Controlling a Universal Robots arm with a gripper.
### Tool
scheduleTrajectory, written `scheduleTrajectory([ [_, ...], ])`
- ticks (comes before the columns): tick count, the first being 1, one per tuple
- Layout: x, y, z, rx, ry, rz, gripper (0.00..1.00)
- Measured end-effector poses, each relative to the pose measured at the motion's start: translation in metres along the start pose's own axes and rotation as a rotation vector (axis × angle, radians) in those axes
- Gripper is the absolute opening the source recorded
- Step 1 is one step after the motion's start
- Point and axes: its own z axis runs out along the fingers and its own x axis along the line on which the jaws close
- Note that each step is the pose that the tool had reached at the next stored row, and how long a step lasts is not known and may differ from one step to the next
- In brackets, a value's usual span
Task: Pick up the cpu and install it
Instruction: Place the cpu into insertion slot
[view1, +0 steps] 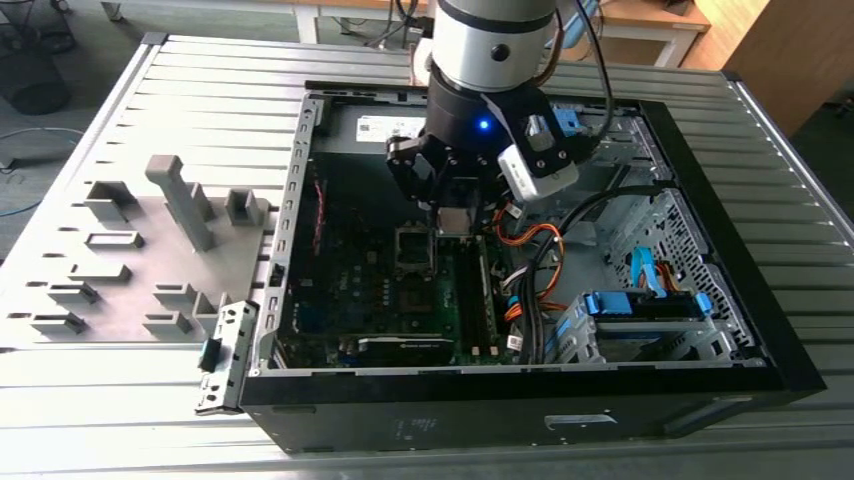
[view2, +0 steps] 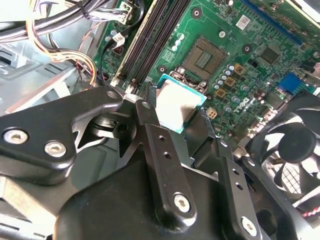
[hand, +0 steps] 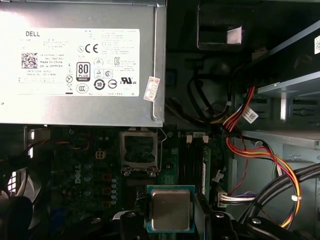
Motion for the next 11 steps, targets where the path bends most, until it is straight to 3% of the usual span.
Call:
scheduleTrajectory([
  [11, 0.0023, -0.0019, 0.0166, 0.0002, 0.0001, 0.000, 0.47],
])
